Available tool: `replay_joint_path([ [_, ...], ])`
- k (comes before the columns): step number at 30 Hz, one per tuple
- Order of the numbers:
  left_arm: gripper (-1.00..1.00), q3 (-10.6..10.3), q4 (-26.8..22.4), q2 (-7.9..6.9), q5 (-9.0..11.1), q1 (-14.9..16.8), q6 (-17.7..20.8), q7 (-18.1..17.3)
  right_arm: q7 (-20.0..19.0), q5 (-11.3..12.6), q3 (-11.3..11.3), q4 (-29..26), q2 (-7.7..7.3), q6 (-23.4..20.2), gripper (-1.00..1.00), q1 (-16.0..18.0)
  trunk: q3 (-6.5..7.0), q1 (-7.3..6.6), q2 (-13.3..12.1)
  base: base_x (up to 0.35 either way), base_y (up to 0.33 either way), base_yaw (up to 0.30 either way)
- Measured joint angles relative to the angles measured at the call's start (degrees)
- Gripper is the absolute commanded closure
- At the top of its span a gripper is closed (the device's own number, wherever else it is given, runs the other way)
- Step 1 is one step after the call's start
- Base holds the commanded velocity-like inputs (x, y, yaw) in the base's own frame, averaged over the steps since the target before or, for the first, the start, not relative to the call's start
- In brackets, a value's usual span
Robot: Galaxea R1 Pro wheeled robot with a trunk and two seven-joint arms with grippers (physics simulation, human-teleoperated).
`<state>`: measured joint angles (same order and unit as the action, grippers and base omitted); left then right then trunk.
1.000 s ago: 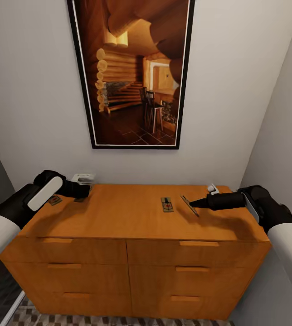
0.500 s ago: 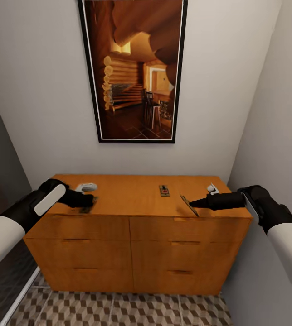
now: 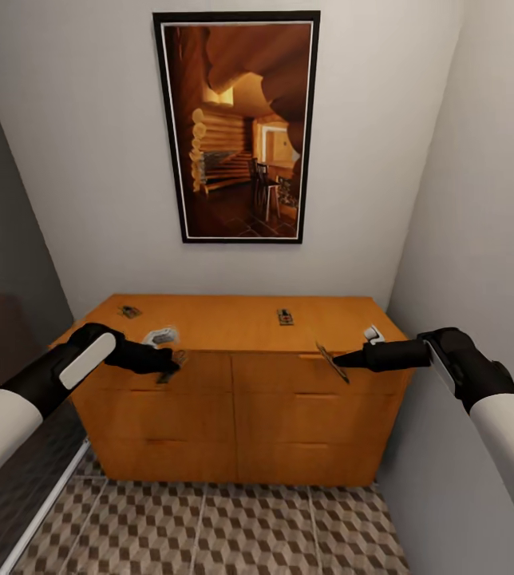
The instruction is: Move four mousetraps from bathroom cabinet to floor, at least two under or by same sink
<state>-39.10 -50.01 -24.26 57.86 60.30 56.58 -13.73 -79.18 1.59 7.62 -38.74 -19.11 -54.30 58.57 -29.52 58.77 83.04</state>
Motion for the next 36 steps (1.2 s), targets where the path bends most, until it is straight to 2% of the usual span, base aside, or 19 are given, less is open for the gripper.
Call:
replay_joint_path([
  [1,1.00,-0.49,0.00,-0.03,-0.07,-0.41,0.00,-1.49,0.03,0.00,0.00,0.00,0.00,0.02,1.00,-0.02,0.00,0.00,0.00,-0.330,0.000,0.000],
  [2,1.00,-3.67,-0.06,-0.03,-0.06,-1.73,-0.02,-5.38,0.17,-0.03,0.02,0.00,0.39,0.04,1.00,-0.07,-0.01,0.00,0.00,-0.330,0.000,0.000],
  [6,1.00,-10.07,0.16,0.03,-0.32,-3.10,-0.73,-7.37,0.39,-0.32,0.02,0.07,1.89,0.05,1.00,-0.09,0.00,0.00,0.00,-0.290,0.000,0.000],
  [7,1.00,-13.74,0.24,0.24,-0.35,-4.17,-2.55,-7.65,0.49,-0.40,0.07,0.08,2.50,0.07,1.00,-0.14,-0.01,-0.01,0.00,-0.218,0.000,0.000],
  [8,1.00,-14.86,0.23,0.30,-0.36,-4.67,-3.29,-7.73,0.52,-0.42,0.08,0.09,2.70,0.14,1.00,-0.14,0.00,-0.01,0.00,-0.158,0.000,0.000],
  [11,1.00,-23.63,0.66,1.74,-0.64,-9.72,-11.82,-7.76,2.08,-0.79,0.27,0.47,4.93,1.95,1.00,-1.20,-0.01,-0.03,0.00,-0.044,0.000,0.000],
  [12,1.00,-24.54,0.81,2.00,-0.77,-10.35,-12.76,-7.69,2.59,-0.82,0.29,0.49,5.11,2.16,1.00,-1.42,0.00,-0.03,0.00,-0.018,0.000,0.000],
  [14,1.00,-28.29,2.72,3.52,-0.99,-12.68,-16.36,-7.54,5.96,-1.62,0.74,0.48,5.58,3.75,1.00,-2.83,-0.01,-0.03,0.00,-0.009,0.000,0.000],
  [15,1.00,-30.53,5.09,5.32,-1.01,-14.09,-19.17,-7.43,9.02,-2.75,1.80,0.49,5.88,5.63,1.00,-4.18,-0.02,-0.03,0.00,-0.004,0.000,0.000],
  [18,1.00,-34.31,15.53,11.70,-1.33,-17.74,-26.66,-6.53,17.96,-5.33,4.89,0.55,7.56,11.41,1.00,-7.59,-0.02,-0.03,0.00,-0.001,0.000,0.000],
  [21,1.00,-36.28,27.87,18.05,-1.42,-20.35,-33.13,-5.42,27.65,-6.29,5.98,0.61,9.20,14.92,1.00,-10.64,-0.02,-0.03,0.00,0.000,0.000,0.000],
  [22,1.00,-36.42,29.81,18.97,-1.41,-20.86,-34.11,-5.32,29.32,-6.32,6.05,0.61,9.40,15.24,1.00,-11.25,-0.01,-0.03,0.00,0.000,0.000,0.000],
  [24,1.00,-36.85,35.77,21.53,-1.49,-22.72,-37.62,-5.08,35.26,-6.54,6.26,0.63,9.86,16.23,1.00,-13.61,-0.02,-0.03,0.00,0.000,0.000,0.000],
  [25,1.00,-36.95,37.72,22.22,-1.53,-23.64,-39.32,-5.02,37.60,-6.52,6.32,0.68,9.98,16.88,1.00,-14.88,-0.02,-0.03,0.01,0.000,0.000,0.000],
  [27,1.00,-37.05,40.10,22.93,-1.56,-25.72,-42.48,-4.95,40.72,-6.57,6.43,0.78,10.11,18.97,1.00,-18.20,-0.02,-0.03,0.01,0.000,0.000,0.000],
  [31,1.00,-37.03,41.58,23.17,-1.59,-28.71,-47.44,-4.06,44.59,-6.69,6.51,0.91,10.24,24.41,1.00,-24.90,-0.02,-0.03,0.01,0.000,0.000,0.000],
  [34,1.00,-36.97,42.85,23.28,-1.36,-30.38,-50.32,-0.43,50.30,-6.47,6.51,1.65,10.55,29.44,1.00,-29.07,-0.01,-0.03,0.01,0.000,0.000,0.000],
  [35,1.00,-36.92,43.43,23.33,-1.24,-30.82,-51.16,1.23,52.97,-6.40,6.51,2.33,11.14,31.26,1.00,-30.37,-0.01,-0.03,0.01,0.000,0.000,0.000],
  [36,1.00,-36.72,44.34,23.38,-0.82,-31.74,-53.51,4.45,59.31,-6.34,6.53,4.34,13.37,34.58,1.00,-32.31,-0.02,-0.03,0.01,0.000,0.000,0.000],
])
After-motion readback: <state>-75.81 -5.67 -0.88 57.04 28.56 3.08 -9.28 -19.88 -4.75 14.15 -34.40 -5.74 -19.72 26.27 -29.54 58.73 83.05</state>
